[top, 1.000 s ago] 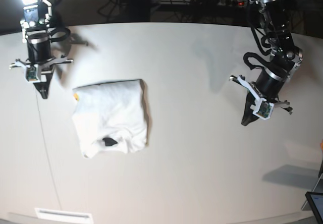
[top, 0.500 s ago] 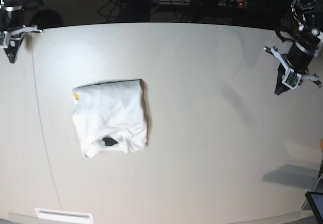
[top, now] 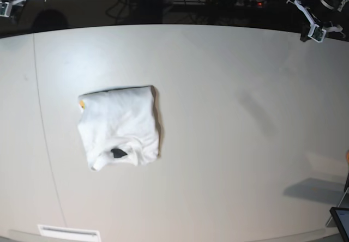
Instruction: Fold the T-shirt properly
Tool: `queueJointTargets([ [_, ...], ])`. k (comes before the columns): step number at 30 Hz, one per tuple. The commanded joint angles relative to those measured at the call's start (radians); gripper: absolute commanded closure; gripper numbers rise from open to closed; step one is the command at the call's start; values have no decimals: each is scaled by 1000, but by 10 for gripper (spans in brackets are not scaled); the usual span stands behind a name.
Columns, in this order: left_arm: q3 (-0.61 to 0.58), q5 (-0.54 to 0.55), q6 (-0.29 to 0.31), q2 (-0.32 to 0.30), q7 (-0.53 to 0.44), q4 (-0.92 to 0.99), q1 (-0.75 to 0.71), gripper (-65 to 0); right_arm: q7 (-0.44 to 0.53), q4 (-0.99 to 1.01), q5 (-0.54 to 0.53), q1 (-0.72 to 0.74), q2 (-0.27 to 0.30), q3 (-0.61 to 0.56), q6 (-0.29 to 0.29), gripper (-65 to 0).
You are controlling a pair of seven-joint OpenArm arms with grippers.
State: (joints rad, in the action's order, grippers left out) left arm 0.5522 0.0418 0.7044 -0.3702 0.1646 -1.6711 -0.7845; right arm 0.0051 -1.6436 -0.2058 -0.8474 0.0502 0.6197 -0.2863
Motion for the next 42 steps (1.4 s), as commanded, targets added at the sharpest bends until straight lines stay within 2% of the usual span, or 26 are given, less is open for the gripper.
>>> queueJointTargets([
  [1,-21,-21,-6,9,-13,39,-6,0,-4,21,-7,-13,14,4,8,-1],
  [4,-102,-107,-6,18,-98,207,6,0,-72,124,6,21,15,-1,8,-1],
  [6,-169,-139,-6,30,-153,332,40,0,-104,219,75,64,15,-5,8,-1],
  [12,-404,-217,-16,29,-191,782,242,0,-112,669,490,293,24,-83,8,-4],
  [15,-554,-271,-81,41,-187,1119,435,0,-100,1066,648,489,75,-157,9,-9],
  [17,-659,-291,-127,75,-191,1337,563,0,-49,1310,679,617,107,-231,9,-9],
  [20,-763,-293,-202,130,-188,1520,681,0,45,1537,702,755,119,-335,12,-10],
  [23,-825,-299,-271,179,-181,1534,710,0,22,1603,728,841,119,-433,12,-10],
  [30,-820,-293,-279,256,-150,1531,733,0,9,1601,730,882,109,-588,12,-10],
  [33,-821,-293,-279,274,-150,1531,739,0,16,1601,730,879,109,-607,12,-10],
  [37,-820,-291,-280,291,-150,1529,742,-2,78,1601,730,865,110,-604,12,-10],
  [42,-820,-291,-280,288,-150,1529,741,-2,78,1606,724,856,112,-599,12,-10],
])
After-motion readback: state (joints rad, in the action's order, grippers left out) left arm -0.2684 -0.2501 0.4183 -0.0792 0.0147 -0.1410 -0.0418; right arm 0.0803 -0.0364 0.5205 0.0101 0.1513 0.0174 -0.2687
